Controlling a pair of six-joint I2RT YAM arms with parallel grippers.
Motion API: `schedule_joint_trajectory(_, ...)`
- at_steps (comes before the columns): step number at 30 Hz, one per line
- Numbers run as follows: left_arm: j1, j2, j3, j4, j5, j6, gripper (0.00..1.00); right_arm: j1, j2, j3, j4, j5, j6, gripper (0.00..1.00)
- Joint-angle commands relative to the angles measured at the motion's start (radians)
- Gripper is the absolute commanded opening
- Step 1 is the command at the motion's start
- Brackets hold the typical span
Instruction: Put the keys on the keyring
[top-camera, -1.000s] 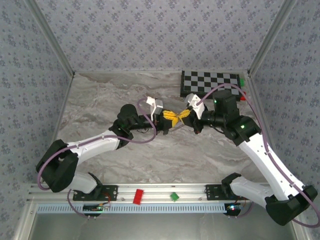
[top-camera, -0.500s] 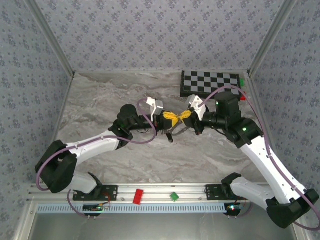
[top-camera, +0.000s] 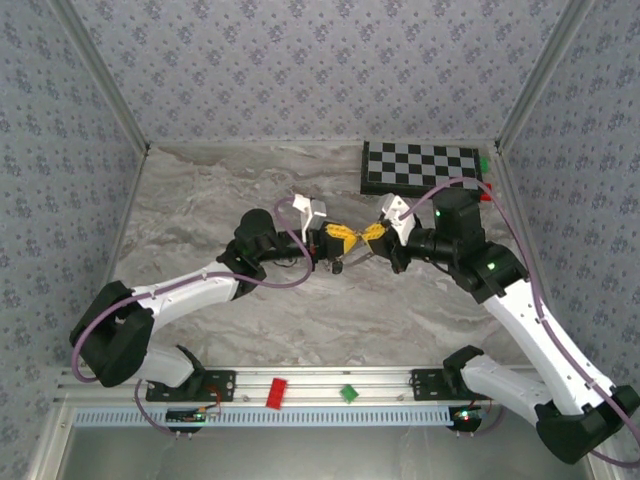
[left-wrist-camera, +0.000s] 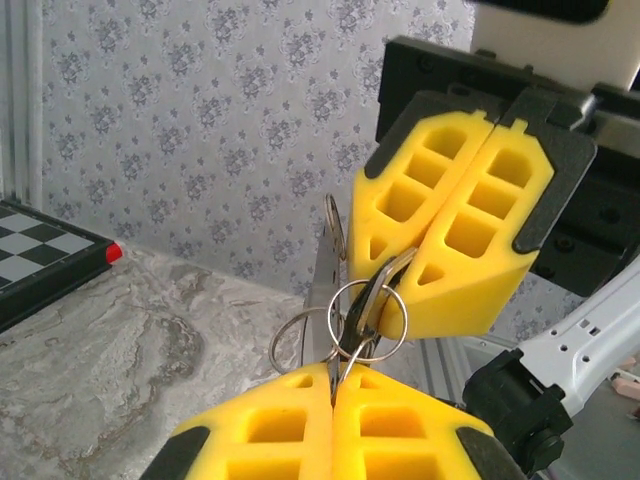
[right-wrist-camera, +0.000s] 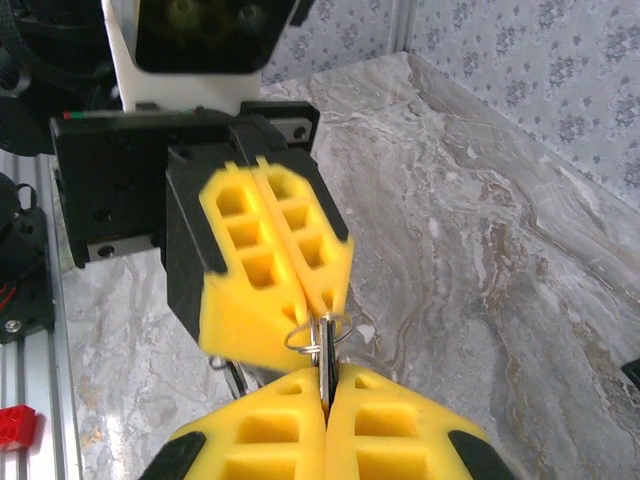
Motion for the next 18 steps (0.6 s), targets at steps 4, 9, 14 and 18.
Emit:
schedule_joint_trajectory(4, 0.044, -0.039, -0.009, 0.081, -0.041, -0.054, 0.0, 0.002, -0.059, -0.043, -0.015, 0.021, 0.024, 0.0)
schedule_joint_trajectory(9, 0.044, -0.041, -0.004, 0.081, -0.038, -0.061, 0.0, 0.025, -0.065, -0.059, -0.021, 0.047, 0.032, 0.0)
schedule_joint_trajectory(14, 0.043, -0.038, 0.0, 0.082, -0.024, -0.065, 0.0, 0.035, -0.06, -0.072, -0.009, 0.07, 0.033, 0.0)
schedule_joint_trajectory(18, 0.042, -0.034, -0.004, 0.069, -0.025, -0.057, 0.17, 0.033, -0.064, -0.06, -0.003, 0.083, 0.032, 0.0)
